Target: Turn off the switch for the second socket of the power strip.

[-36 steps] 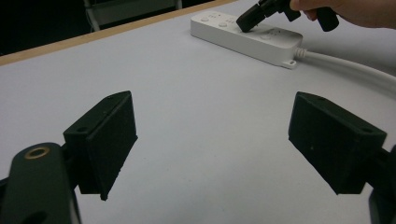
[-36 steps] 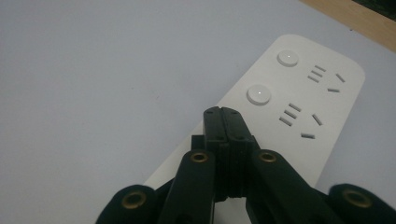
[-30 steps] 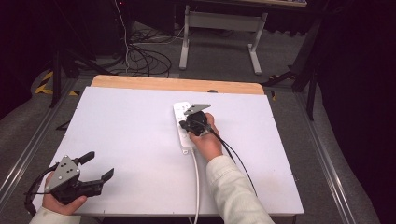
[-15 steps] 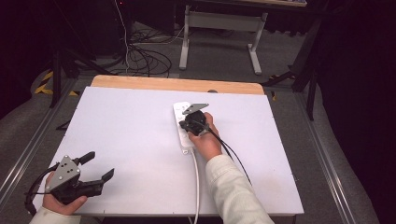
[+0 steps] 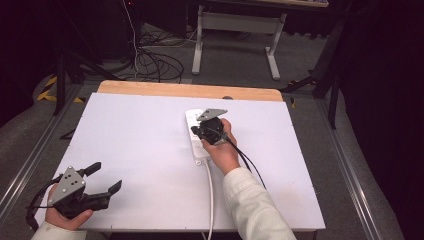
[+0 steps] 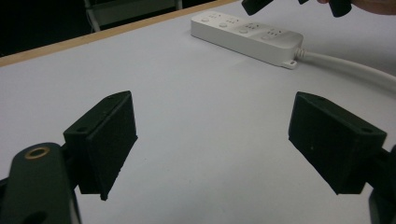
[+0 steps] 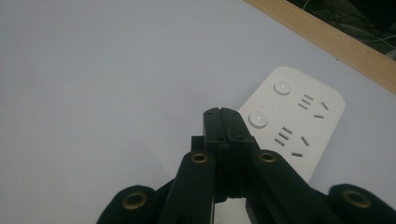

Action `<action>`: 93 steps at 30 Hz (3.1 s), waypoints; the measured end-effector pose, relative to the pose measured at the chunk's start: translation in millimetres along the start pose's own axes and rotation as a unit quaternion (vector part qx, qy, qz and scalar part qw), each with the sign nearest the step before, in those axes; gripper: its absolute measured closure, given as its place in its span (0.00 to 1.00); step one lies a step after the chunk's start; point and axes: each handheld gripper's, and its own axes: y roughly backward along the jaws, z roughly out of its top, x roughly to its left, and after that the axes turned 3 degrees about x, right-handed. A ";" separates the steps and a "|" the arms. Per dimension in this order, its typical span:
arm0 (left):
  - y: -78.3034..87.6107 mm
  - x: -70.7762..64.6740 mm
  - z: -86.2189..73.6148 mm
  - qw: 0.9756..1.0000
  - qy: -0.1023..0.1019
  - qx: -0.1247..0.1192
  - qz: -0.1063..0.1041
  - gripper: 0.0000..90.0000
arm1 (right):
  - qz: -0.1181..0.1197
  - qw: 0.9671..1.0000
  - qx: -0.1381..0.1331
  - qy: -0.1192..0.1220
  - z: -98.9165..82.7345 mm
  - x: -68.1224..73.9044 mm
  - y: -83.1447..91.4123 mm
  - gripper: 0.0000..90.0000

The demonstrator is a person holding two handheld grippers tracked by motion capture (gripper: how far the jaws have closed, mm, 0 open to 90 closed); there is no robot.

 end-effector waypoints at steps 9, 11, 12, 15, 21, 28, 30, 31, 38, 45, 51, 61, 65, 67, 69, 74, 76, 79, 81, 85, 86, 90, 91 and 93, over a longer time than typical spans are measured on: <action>0.1 0.1 -0.2 1.000 0.001 0.000 0.000 0.18 | -0.001 1.000 -0.007 0.003 2.3 -1.1 9.2 1.00; -0.1 0.4 -0.2 1.000 0.000 0.002 -0.001 0.18 | 0.000 1.000 -0.006 0.004 2.4 -0.4 9.2 1.00; -0.1 0.4 -0.2 1.000 0.000 0.002 -0.001 0.18 | 0.000 1.000 -0.006 0.004 2.4 -0.4 9.2 1.00; 0.2 0.9 -0.1 1.000 -0.002 0.001 0.001 0.17 | 0.001 1.000 -0.006 0.007 3.0 1.0 10.3 1.00; 0.0 0.6 -0.5 1.000 0.002 0.001 -0.001 0.17 | 0.005 1.000 -0.022 0.005 6.3 4.5 20.8 0.78; -0.5 0.3 0.2 1.000 0.001 0.001 0.000 0.17 | 0.008 0.999 -0.042 0.001 10.4 9.3 47.4 0.57; -0.3 0.7 0.4 1.000 0.000 0.001 0.000 0.17 | 0.006 0.999 -0.045 0.001 10.5 9.3 51.1 0.54; -0.2 0.7 0.4 1.000 0.000 0.001 0.002 0.17 | 0.007 0.999 -0.047 0.000 10.5 9.4 54.7 0.52; 0.2 0.9 0.3 1.000 0.000 0.001 0.003 0.17 | -0.004 0.999 -0.054 0.001 7.5 15.4 75.2 0.35; 0.2 0.6 0.3 1.000 0.000 0.003 0.003 0.17 | -0.006 0.998 -0.064 -0.011 -2.5 19.5 96.5 0.28; -0.2 0.4 0.3 1.000 0.002 0.003 0.002 0.17 | -0.012 0.997 -0.068 -0.014 -9.5 22.1 109.8 0.24; 0.3 -1.1 0.8 1.000 0.002 0.002 0.000 0.17 | -0.010 0.997 -0.071 -0.026 -36.4 23.7 133.4 0.24; 0.3 -2.0 1.1 1.000 -0.001 0.004 -0.001 0.17 | -0.014 0.997 -0.072 -0.022 -49.4 24.5 143.2 0.24; 0.6 -2.1 1.2 1.000 -0.001 0.004 0.000 0.17 | -0.013 0.997 -0.076 -0.019 -56.0 25.8 147.5 0.24; 0.7 -2.2 1.2 1.000 -0.001 0.003 0.000 0.17 | -0.013 0.997 -0.078 -0.016 -62.8 27.4 151.0 0.24; 0.9 -2.4 1.3 1.000 -0.004 0.004 0.002 0.17 | -0.017 0.996 -0.089 -0.014 -85.1 31.6 157.4 0.23; 0.9 -2.5 1.3 1.000 -0.004 0.005 0.001 0.17 | -0.016 0.995 -0.093 -0.017 -93.1 32.1 159.7 0.23; 0.4 -2.6 1.6 1.000 -0.006 0.007 0.000 0.17 | -0.014 0.994 -0.101 -0.030 -105.1 30.0 162.7 0.23; 0.0 -2.3 1.7 1.000 -0.007 0.012 -0.003 0.17 | -0.014 0.994 -0.101 -0.038 -109.5 29.2 163.9 0.23; 0.9 -1.4 0.7 1.000 0.001 0.012 -0.008 0.17 | -0.013 0.993 -0.105 -0.056 -132.4 24.8 168.1 0.28; 1.7 -0.5 0.5 1.000 0.000 0.014 -0.008 0.17 | -0.013 0.993 -0.105 -0.056 -132.4 24.8 168.1 0.28; 3.1 0.5 -0.8 1.000 0.007 0.013 -0.012 0.17 | -0.009 0.993 -0.097 -0.065 -147.8 22.5 170.6 0.28; 3.3 0.4 -1.0 1.000 0.008 0.013 -0.013 0.17 | -0.005 0.993 -0.097 -0.068 -151.3 22.0 171.0 0.28; 4.5 0.7 -1.4 1.000 0.008 0.014 -0.013 0.17 | 0.003 0.992 -0.099 -0.076 -158.0 21.1 171.6 0.27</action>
